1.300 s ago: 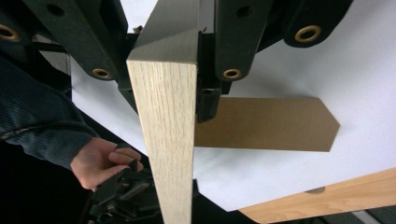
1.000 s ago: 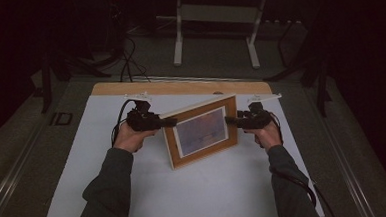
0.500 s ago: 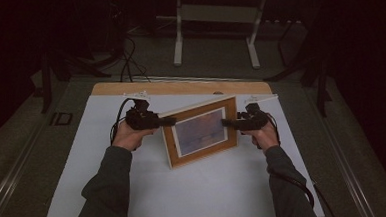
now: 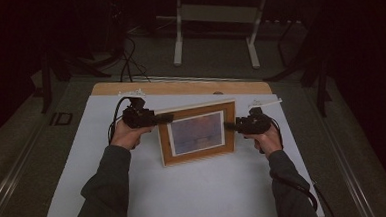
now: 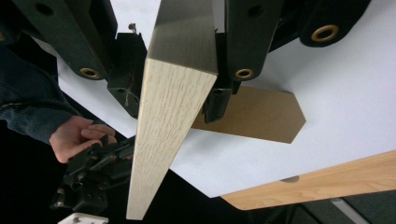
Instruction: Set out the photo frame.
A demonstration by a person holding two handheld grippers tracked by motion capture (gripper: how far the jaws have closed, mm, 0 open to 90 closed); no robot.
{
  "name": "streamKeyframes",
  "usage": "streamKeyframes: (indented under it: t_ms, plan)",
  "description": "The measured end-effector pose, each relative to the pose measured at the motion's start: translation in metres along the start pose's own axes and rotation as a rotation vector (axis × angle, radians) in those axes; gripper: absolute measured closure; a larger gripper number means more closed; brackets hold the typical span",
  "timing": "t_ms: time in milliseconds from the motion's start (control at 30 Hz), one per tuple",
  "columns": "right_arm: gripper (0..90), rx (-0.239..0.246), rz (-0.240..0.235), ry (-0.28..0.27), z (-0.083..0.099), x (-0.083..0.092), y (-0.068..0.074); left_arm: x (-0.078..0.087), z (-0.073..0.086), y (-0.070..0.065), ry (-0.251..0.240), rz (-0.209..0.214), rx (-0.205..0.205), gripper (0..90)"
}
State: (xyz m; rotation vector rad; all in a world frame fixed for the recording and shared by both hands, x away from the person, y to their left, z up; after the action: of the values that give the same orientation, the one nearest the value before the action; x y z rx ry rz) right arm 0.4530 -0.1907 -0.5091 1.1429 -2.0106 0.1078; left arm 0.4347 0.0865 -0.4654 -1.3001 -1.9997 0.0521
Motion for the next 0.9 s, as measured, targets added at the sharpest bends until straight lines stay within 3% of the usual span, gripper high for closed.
streamKeyframes:
  t_ms: [333,900]
  plan:
    - [63.2,0.009,-0.008,0.002,0.008,0.003,0.006,-0.001,-0.002,0.004,-0.02,-0.024,0.019,59.6]
    - [64.0,-0.007,0.016,0.018,0.018,0.01,0.016,-0.006,-0.004,0.004,-0.03,-0.006,0.005,56.9]
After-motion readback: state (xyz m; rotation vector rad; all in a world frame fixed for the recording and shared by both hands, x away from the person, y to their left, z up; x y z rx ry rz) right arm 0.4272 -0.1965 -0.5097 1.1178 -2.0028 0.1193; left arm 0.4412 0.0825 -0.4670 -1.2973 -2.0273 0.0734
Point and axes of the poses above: each handheld gripper's, and its own axes: x roughly backward along the jaws, z roughly out of its underside, y roughly to its left, the point moved 8 cm from there along -x, roughly forward along the jaws, and after that the axes turned 12 degrees about y, right-handed, at the moved point
